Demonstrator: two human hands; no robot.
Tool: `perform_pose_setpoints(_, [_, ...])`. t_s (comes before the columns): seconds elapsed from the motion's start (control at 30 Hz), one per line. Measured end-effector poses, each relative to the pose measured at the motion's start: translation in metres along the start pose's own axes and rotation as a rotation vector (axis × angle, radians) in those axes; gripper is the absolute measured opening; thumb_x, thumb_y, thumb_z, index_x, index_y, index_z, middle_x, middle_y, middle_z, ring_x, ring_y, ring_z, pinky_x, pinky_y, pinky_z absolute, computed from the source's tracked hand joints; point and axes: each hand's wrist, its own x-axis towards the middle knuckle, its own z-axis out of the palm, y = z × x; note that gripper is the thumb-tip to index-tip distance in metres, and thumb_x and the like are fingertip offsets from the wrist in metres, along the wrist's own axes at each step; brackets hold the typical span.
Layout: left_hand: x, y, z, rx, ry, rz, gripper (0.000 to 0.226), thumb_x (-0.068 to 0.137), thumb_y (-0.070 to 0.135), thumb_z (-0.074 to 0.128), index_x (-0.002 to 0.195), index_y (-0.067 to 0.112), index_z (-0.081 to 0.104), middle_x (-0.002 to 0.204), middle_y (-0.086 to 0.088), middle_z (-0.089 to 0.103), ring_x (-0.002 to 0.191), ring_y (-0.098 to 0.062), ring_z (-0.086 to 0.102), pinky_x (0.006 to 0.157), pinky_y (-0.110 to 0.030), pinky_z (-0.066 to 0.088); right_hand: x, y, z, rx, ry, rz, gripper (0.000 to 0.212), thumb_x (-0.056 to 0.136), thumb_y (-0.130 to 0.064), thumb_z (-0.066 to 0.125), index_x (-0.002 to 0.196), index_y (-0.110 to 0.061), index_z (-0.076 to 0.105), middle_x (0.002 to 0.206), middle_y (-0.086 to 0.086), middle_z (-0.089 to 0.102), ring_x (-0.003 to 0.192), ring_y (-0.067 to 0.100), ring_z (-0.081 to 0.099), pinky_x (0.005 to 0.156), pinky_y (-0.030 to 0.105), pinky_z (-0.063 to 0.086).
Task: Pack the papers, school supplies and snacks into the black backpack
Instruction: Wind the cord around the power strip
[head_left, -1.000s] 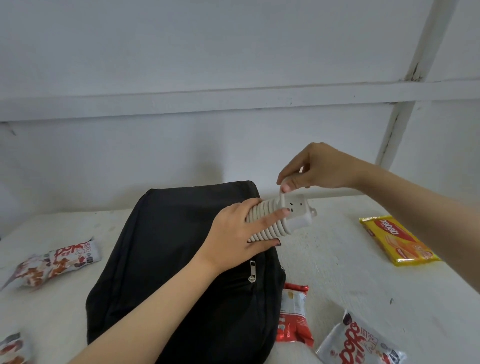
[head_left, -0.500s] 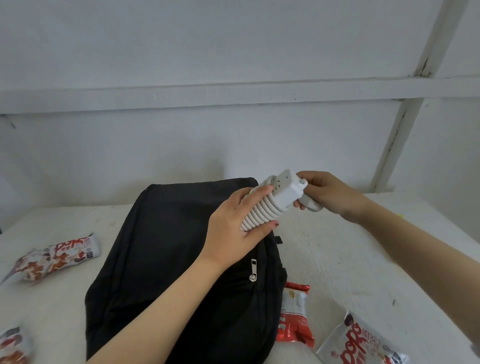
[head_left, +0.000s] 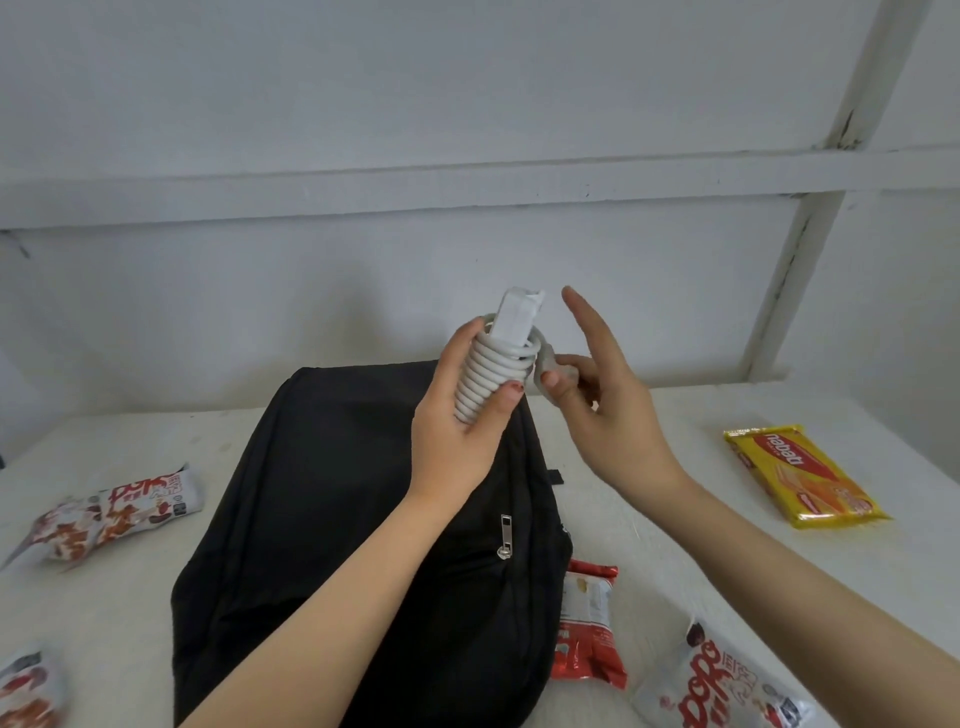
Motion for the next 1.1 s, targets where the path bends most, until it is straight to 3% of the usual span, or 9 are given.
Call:
perform_pose_setpoints(0.17, [-0.001,0.012,0.005,-0.111,0.044,-0.073,0.047,0.091,0.032,0.056,0.134,0.030,0.038,0.124,0.025,0.048,0.112,0.008,0.050,0.082,-0.005,0.041,-0.005,-0.001,0.010,-0.232,0.024,-0.125,0.063,0.096,-0.013,0.050,0.147,-0.034,0.019,0.086,0.006,0.064,0.081,0.019,0.060,0.071,0.028,0.051])
perform_pose_setpoints(0.33, [0.000,0.018,0.006,-0.135,0.019,-0.159,0.044,0.091,0.039,0.051,0.132,0.034,0.037,0.110,0.042,0.051,0.105,0.011,0.053,0.076,-0.006,0.044,-0.006,0.005,0.013,-0.352,0.063,-0.154,0.059,0.094,-0.009,0.048,0.147,-0.022,0.027,0.078,-0.013,0.050,0.070,0.001,0.047,0.065,0.005,0.038])
perform_pose_setpoints(0.43, [0.001,0.020,0.007,-0.130,-0.003,-0.227,0.034,0.096,0.038,0.041,0.130,0.040,0.039,0.106,0.040,0.053,0.099,0.011,0.056,0.074,-0.009,0.046,-0.011,0.007,0.015,-0.372,0.023,-0.132,0.057,0.095,-0.025,0.045,0.148,-0.027,0.023,0.100,-0.004,0.058,0.089,0.004,0.050,0.076,0.008,0.037])
perform_pose_setpoints(0.53, [0.001,0.023,0.008,-0.150,-0.041,-0.296,0.041,0.091,0.055,0.021,0.126,0.050,0.040,0.111,0.031,0.056,0.098,0.002,0.060,0.080,-0.024,0.053,-0.016,0.006,0.020,-0.408,-0.004,-0.063,0.066,0.090,-0.054,0.040,0.148,-0.036,0.014,0.107,-0.003,0.056,0.102,0.007,0.046,0.081,0.018,0.036])
perform_pose_setpoints(0.63, [0.002,0.030,0.010,-0.334,-0.071,-0.435,0.056,0.087,0.061,0.007,0.127,0.044,0.042,0.119,0.008,0.060,0.102,-0.010,0.062,0.088,-0.033,0.053,-0.016,0.005,0.023,-0.388,0.012,0.008,0.077,0.081,-0.068,0.040,0.145,-0.045,0.006,0.104,-0.008,0.053,0.097,-0.002,0.042,0.076,0.008,0.033])
perform_pose_setpoints(0.73, [0.002,0.038,0.008,-0.504,-0.094,-0.588,0.063,0.090,0.059,-0.001,0.133,0.039,0.041,0.122,0.001,0.060,0.103,-0.015,0.063,0.077,-0.025,0.056,-0.013,0.001,0.027,-0.252,0.011,0.130,0.088,0.071,-0.077,0.049,0.143,-0.051,0.005,0.110,-0.012,0.048,0.099,-0.013,0.039,0.072,0.006,0.035])
perform_pose_setpoints(0.87, [0.001,0.043,0.002,-0.652,-0.086,-0.710,0.067,0.086,0.068,0.002,0.136,0.042,0.039,0.125,0.002,0.060,0.105,-0.018,0.064,0.085,-0.035,0.054,-0.012,-0.004,0.033,-0.015,0.018,0.233,0.101,0.061,-0.067,0.070,0.145,-0.048,0.016,0.119,-0.008,0.050,0.112,0.005,0.051,0.088,0.020,0.048])
perform_pose_setpoints(1.0, [0.000,0.050,-0.005,-0.728,-0.072,-0.759,0.067,0.085,0.071,0.003,0.137,0.045,0.036,0.124,0.001,0.060,0.104,-0.019,0.064,0.079,-0.036,0.054,-0.008,-0.018,0.035,0.148,0.017,0.247,0.082,0.073,-0.029,0.078,0.141,-0.037,0.033,0.105,-0.028,0.054,0.091,-0.014,0.059,0.070,0.005,0.047])
perform_pose_setpoints(1.1, [-0.002,0.053,-0.010,-0.751,-0.073,-0.784,0.067,0.085,0.073,0.002,0.138,0.047,0.034,0.130,0.000,0.056,0.111,-0.022,0.060,0.085,-0.039,0.050,-0.008,-0.022,0.037,0.214,0.028,0.308,0.075,0.076,-0.026,0.076,0.139,-0.038,0.038,0.112,-0.020,0.059,0.094,-0.006,0.062,0.079,0.017,0.054])
